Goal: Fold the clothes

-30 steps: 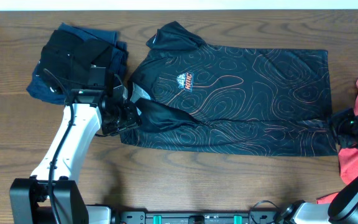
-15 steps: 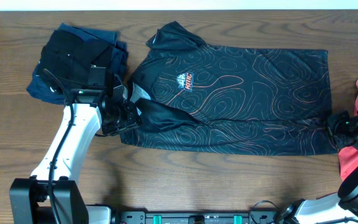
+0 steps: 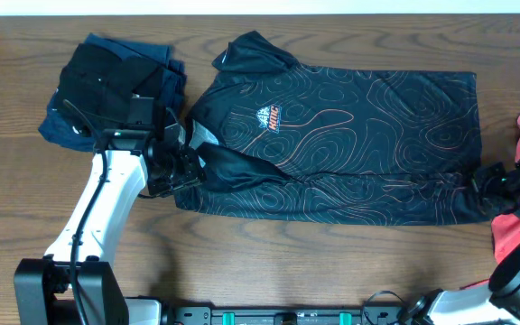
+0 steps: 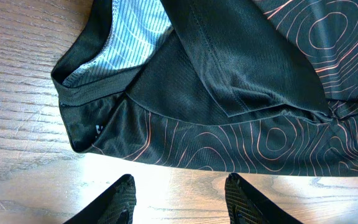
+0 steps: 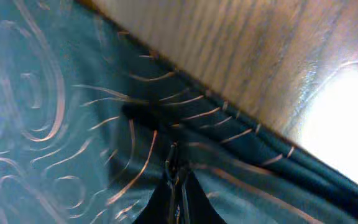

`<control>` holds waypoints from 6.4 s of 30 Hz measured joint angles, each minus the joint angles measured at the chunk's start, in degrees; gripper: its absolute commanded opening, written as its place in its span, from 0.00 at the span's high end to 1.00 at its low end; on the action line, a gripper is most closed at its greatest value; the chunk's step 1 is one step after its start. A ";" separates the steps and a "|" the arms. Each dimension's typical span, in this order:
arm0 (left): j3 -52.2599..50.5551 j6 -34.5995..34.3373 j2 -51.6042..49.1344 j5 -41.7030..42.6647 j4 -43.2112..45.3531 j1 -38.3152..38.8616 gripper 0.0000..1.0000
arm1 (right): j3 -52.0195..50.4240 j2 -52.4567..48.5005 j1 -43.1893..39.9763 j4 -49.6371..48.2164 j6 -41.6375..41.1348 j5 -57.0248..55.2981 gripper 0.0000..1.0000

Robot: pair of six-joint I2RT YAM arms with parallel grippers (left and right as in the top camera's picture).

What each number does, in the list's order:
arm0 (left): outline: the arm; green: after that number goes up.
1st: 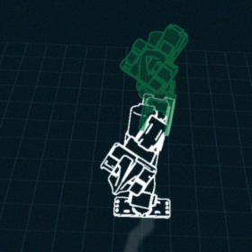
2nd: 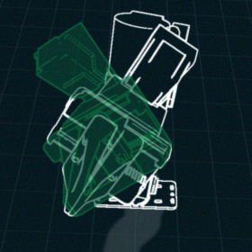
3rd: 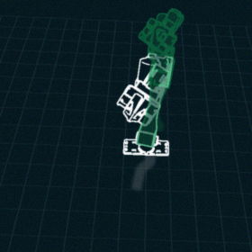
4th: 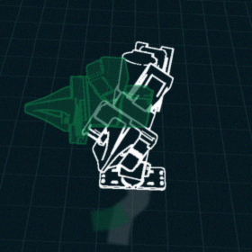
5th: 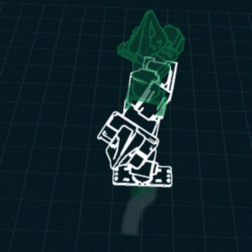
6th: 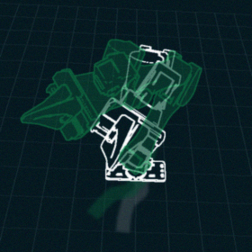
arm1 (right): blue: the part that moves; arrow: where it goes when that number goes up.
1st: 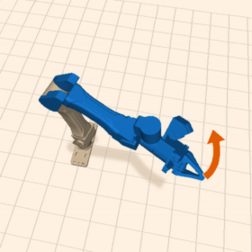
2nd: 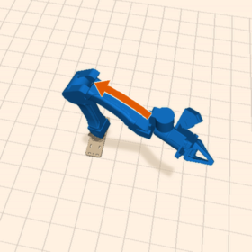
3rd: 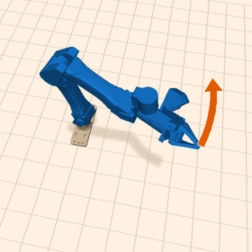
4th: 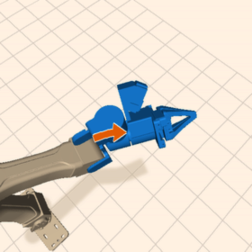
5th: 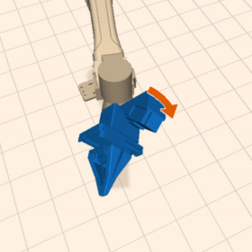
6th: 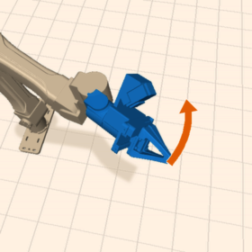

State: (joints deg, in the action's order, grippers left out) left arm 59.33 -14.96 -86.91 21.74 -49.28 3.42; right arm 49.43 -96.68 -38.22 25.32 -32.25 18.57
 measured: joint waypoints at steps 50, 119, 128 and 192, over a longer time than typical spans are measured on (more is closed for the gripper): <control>0.00 12.00 -14.86 -0.76 11.87 13.31 0.52 | 0.00 16.33 0.90 -1.92 1.33 13.22 0.53; 7.32 5.79 -16.11 -3.72 9.53 17.33 0.94 | 0.00 16.46 0.90 -0.28 2.99 13.35 0.54; 8.96 5.79 -15.41 -3.67 18.34 17.38 0.94 | 0.00 16.46 0.90 -0.28 2.99 13.16 0.53; 11.26 4.66 -21.84 -0.39 33.18 20.04 0.92 | 0.00 16.48 0.90 3.67 3.19 12.83 0.46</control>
State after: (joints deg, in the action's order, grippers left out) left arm 70.59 -10.31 -108.75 21.34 -16.10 23.46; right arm 49.43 -80.20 -37.32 28.99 -29.06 31.40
